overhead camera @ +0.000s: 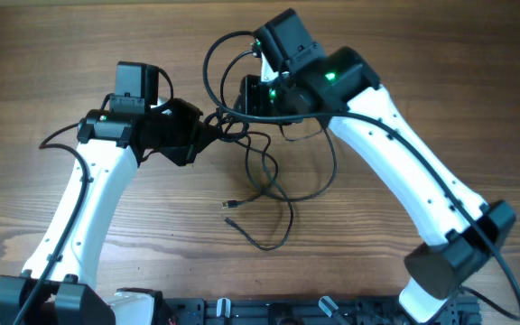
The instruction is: Untangle cables
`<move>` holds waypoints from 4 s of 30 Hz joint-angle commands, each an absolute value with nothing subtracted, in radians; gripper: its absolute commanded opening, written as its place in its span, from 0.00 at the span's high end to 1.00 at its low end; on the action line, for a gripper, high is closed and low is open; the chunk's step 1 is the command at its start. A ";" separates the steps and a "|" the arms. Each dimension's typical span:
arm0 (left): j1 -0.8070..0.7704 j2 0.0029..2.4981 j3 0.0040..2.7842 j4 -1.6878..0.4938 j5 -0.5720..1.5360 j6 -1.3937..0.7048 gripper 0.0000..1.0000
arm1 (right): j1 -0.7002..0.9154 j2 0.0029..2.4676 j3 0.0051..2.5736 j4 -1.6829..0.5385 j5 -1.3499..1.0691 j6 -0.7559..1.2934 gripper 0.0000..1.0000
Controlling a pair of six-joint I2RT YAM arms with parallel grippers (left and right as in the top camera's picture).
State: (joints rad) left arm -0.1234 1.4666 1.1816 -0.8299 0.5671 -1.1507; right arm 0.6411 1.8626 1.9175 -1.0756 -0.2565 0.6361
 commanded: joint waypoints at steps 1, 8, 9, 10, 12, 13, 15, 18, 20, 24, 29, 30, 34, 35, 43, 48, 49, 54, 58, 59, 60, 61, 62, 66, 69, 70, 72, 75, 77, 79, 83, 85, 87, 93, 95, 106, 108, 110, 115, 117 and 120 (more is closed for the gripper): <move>-0.127 1.463 1.182 -0.826 0.595 -1.159 0.96 | 0.654 1.908 1.922 -1.056 -0.280 0.658 0.59; -0.127 1.463 1.182 -0.826 0.593 -1.159 0.96 | 0.655 1.921 1.922 -1.076 -0.294 0.658 0.96; -0.127 1.463 1.182 -0.826 0.588 -1.156 0.96 | 0.653 1.919 1.923 -1.071 -0.294 0.657 0.96; -0.127 1.463 1.182 -0.826 0.583 -1.156 0.96 | 0.652 1.911 1.924 -1.068 -0.295 0.654 0.96; -0.127 1.463 1.182 -0.826 0.574 -1.152 0.96 | 0.639 1.869 1.935 -1.047 -0.340 0.616 0.96; -0.127 1.463 1.182 -0.826 0.565 -1.147 0.96 | 0.627 1.845 1.951 -1.040 -0.368 0.599 0.96; -0.127 1.463 1.182 -0.828 0.550 -1.129 0.96 | 0.581 1.782 1.999 -1.013 -0.443 0.577 0.96; -0.127 1.463 1.182 -0.834 0.544 -1.129 0.96 | 0.500 1.705 2.019 -0.951 -0.587 0.577 0.96; -0.127 1.463 1.182 -0.834 0.540 -1.129 0.96 | 0.445 1.668 2.019 -0.922 -0.667 0.580 0.96; -0.127 1.463 1.182 -0.834 0.537 -1.121 0.96 | 0.314 1.596 2.019 -0.871 -0.830 0.607 0.96; -0.127 1.463 1.182 -0.855 0.532 -1.103 0.96 | 0.154 1.550 2.019 -0.746 -1.053 0.688 0.96; -0.127 1.463 1.182 -0.857 0.530 -1.103 0.96 | 0.129 1.547 2.019 -0.727 -1.085 0.702 0.96; -0.127 1.463 1.182 -0.856 0.530 -1.105 0.96 | 0.085 1.548 2.019 -0.812 -1.096 0.640 0.96; -0.127 1.463 1.182 -0.856 0.530 -1.107 0.96 | 0.098 1.548 2.017 -0.867 -1.053 0.610 0.95; -0.127 1.463 1.182 -0.852 0.530 -1.107 0.96 | 0.373 1.620 1.981 -1.199 -0.533 0.570 0.54; -0.127 1.463 1.182 -0.852 0.530 -1.107 0.96 | 0.487 1.753 1.981 -1.302 -0.391 0.823 0.44; -0.127 1.463 1.182 -0.852 0.530 -1.107 0.96 | 0.509 1.797 1.981 -1.312 -0.388 0.881 0.42; -0.127 1.463 1.182 -0.852 0.530 -1.107 0.96 | 0.553 1.945 1.981 -1.323 -0.393 1.062 0.39; -0.127 1.463 1.182 -0.852 0.530 -1.107 0.96 | 0.568 2.033 1.981 -1.326 -0.420 1.135 0.39; -0.127 1.463 1.182 -0.852 0.530 -1.107 0.96 | 0.570 2.046 1.981 -1.326 -0.422 1.150 0.39; -0.127 1.463 1.182 -0.852 0.530 -1.107 0.96 | 0.572 2.059 1.981 -1.328 -0.422 1.173 0.38; -0.127 1.463 1.182 -0.852 0.530 -1.107 0.96 | 0.574 2.070 1.981 -1.327 -0.422 1.188 0.37; -0.127 1.463 1.182 -0.852 0.530 -1.107 0.96 | 0.575 2.076 1.981 -1.325 -0.421 1.209 0.36; -0.127 1.463 1.182 -0.853 0.530 -1.107 0.96 | 0.576 2.089 1.981 -1.322 -0.393 1.312 0.35; -0.127 1.463 1.182 -0.853 0.530 -1.107 0.96 | 0.576 2.089 1.981 -1.317 -0.369 1.336 0.35; -0.127 1.463 1.182 -0.853 0.530 -1.107 0.96 | 0.576 2.089 1.981 -1.317 -0.363 1.335 0.35; -0.127 1.463 1.182 -0.853 0.530 -1.107 0.96 | 0.576 2.089 1.981 -1.325 -0.342 1.327 0.43; -0.127 1.463 1.182 -0.852 0.530 -1.107 0.96 | 0.579 2.089 1.981 -1.302 -0.312 1.212 0.51; -0.127 1.463 1.182 -0.852 0.530 -1.107 0.96 | 0.591 2.089 1.981 -1.291 -0.301 1.169 0.54; -0.127 1.463 1.182 -0.852 0.530 -1.107 0.96 | 0.607 2.089 1.981 -1.271 -0.290 1.157 0.55; -0.127 1.463 1.182 -0.853 0.530 -1.107 0.96 | 0.630 2.089 1.966 -1.250 -0.212 1.125 0.62; -0.127 1.463 1.182 -0.853 0.530 -1.107 0.96 | 0.634 2.089 1.938 -1.238 -0.203 1.125 0.70; -0.127 1.463 1.182 -0.853 0.530 -1.107 0.96 | 0.634 2.089 1.922 -1.230 -0.202 1.125 0.78; -0.127 1.463 1.182 -0.853 0.530 -1.107 0.96 | 0.634 2.089 1.922 -1.217 -0.242 1.122 0.59; -0.127 1.463 1.182 -0.853 0.530 -1.106 0.96 | 0.634 2.089 1.922 -1.213 -0.246 1.100 0.49; -0.127 1.463 1.182 -0.860 0.669 -0.673 0.96 | 0.396 1.943 1.958 -1.163 -0.400 -0.123 0.64; -0.127 1.463 1.182 -0.867 0.733 -0.582 0.96 | 0.385 1.920 1.958 -1.207 -0.505 -0.315 0.58; -0.126 1.463 1.182 -0.883 0.775 -0.533 0.96 | 0.391 1.919 1.956 -1.276 -0.579 -0.467 0.58; -0.109 1.463 1.182 -0.899 0.821 -0.535 0.96 | 0.443 1.924 1.916 -1.319 -0.669 -0.607 0.62; -0.081 1.463 1.182 -0.903 0.876 -0.535 0.96 | 0.475 1.924 1.909 -1.321 -0.657 -0.629 0.64; -0.019 1.463 1.182 -0.915 0.923 -0.539 0.96 | 0.500 1.925 1.902 -1.325 -0.644 -0.628 0.65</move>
